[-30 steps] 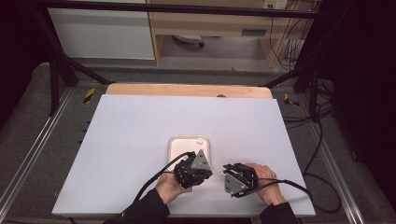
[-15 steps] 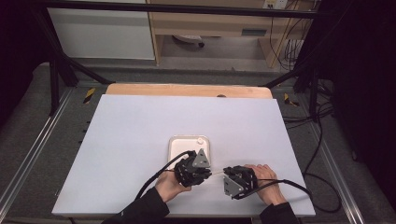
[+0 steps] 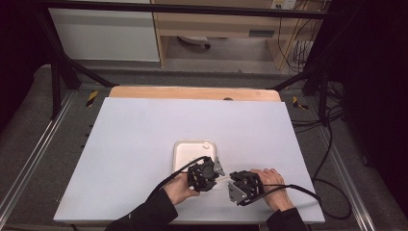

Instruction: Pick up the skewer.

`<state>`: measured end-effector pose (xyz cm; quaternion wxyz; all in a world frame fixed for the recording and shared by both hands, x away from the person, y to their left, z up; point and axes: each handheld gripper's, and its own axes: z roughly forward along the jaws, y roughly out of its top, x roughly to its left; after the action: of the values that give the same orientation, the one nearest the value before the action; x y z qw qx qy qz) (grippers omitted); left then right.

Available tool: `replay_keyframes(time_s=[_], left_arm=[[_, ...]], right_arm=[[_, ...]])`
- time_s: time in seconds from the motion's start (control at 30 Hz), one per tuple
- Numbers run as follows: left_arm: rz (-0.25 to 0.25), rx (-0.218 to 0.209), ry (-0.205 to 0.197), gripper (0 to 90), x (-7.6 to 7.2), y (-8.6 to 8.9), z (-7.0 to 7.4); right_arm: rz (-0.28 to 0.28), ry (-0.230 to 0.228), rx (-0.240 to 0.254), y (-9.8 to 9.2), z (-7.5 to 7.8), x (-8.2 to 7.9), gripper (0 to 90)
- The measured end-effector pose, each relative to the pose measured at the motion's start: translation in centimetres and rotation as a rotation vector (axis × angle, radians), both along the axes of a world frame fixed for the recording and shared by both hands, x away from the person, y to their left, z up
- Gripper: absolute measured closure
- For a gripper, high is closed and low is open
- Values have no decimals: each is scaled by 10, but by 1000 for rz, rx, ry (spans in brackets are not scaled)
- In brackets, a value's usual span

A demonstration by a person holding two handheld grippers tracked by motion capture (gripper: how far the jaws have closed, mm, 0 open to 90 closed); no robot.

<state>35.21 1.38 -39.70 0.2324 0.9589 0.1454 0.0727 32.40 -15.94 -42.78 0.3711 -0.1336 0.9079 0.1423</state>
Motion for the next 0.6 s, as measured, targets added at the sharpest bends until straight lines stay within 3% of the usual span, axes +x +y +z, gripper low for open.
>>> replay_keyframes(time_s=[0.23, 0.6], left_arm=[[1, 48, 12, 814, 1, -3, -2], [34, 60, 45, 876, 2, -4, -4]], right_arm=[[11, -13, -36, 2, -1, -1, 885], [13, -26, -53, 3, -1, -1, 885]])
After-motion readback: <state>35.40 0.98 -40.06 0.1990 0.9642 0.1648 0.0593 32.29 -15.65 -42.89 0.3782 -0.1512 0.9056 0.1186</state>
